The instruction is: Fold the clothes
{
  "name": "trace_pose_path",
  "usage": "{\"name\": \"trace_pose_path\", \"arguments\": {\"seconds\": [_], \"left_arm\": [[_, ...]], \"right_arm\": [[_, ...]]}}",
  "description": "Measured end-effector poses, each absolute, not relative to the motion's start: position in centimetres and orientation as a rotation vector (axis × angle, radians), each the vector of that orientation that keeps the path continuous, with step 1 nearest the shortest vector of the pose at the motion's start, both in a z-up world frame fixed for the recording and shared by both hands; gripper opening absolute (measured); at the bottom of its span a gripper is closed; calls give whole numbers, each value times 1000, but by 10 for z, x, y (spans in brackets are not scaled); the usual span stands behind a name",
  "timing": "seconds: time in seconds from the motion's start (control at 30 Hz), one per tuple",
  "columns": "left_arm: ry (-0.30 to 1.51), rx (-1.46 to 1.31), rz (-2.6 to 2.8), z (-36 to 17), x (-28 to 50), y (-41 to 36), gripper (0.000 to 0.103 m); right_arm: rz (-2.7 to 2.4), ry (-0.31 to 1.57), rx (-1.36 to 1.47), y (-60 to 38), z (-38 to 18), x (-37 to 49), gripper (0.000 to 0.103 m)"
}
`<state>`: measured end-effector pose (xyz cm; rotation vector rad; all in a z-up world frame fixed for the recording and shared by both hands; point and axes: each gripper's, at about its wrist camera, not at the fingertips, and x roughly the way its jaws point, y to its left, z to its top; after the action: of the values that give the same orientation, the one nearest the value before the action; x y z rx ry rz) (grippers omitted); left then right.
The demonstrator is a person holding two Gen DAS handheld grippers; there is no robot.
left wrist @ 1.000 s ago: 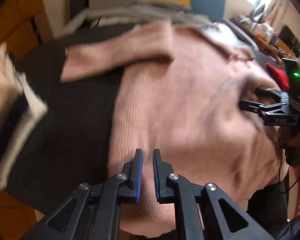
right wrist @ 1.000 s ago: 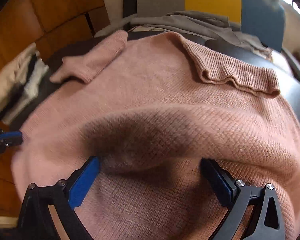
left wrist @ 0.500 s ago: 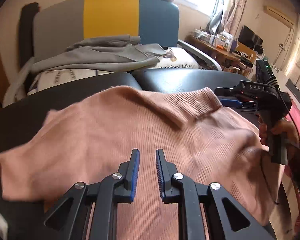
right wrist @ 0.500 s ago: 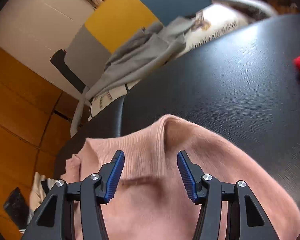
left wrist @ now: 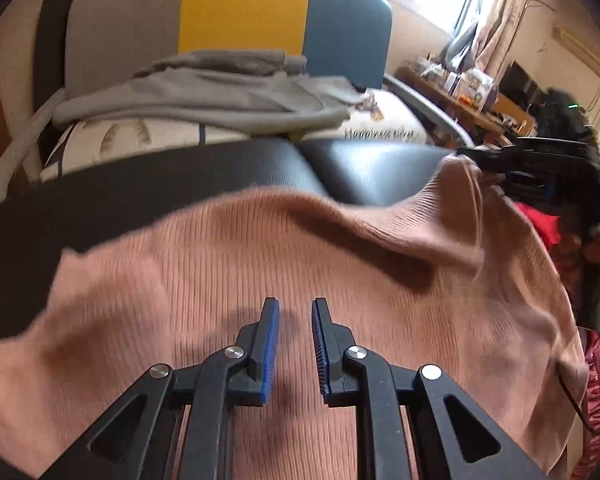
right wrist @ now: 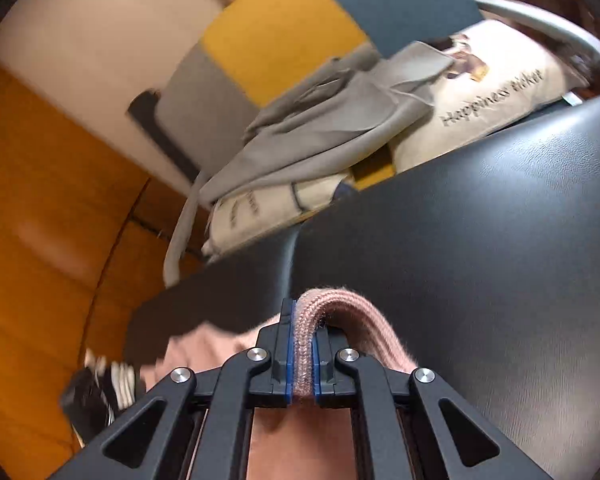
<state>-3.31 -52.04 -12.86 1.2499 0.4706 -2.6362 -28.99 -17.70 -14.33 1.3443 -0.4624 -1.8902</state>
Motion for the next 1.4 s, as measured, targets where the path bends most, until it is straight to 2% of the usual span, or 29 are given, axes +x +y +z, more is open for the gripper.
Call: {"name": "trace_pose_path", "arguments": {"seconds": [0.1,0.17,0.23,0.3,0.33,0.37,0.43,0.63,0.77,0.9,1.03,1.4], "left_arm": [[392,1312,-2639,-135,-58,-523,16],[338,1369,-2610,-144,-74,-525,16],[375,1339,-2586,-147,-78,-533,17],[434,1318,-2570,-151,-80,-542,17],[434,1314,-2567,-151,-80,-541,17],[424,1315,-2564,-150,-80,-540,16],[389,1333,-2605,-148,-85,-532,16],[362,1353,-2654,-143,-120,-515,16],[324,1337,-2617,-144,-148,-517,16],[371,1286,-2565,-150,-151,-538,16],[343,1215,-2529,-155,-143,-554,18],[427,1137,-2417,-157,-136,-600,19]], "right_arm": [[-1903,-546,1402,-180,-152,-316,7],[-1855,-611,1462,-187,-168,-329,12],[-1813,-669,1479,-184,-173,-337,16],[-1761,-725,1454,-176,-169,-339,31],[-1764,-721,1434,-171,-163,-339,44],[-1780,-696,1410,-164,-155,-337,50],[-1795,-640,1366,-150,-139,-331,50],[-1959,-132,1260,-144,-105,-279,50],[-1963,129,1240,-169,-119,-259,50],[-1957,330,1260,-202,-148,-256,48],[-1980,362,1234,-219,-148,-268,48],[-2025,510,1150,-274,-142,-288,50]]}}
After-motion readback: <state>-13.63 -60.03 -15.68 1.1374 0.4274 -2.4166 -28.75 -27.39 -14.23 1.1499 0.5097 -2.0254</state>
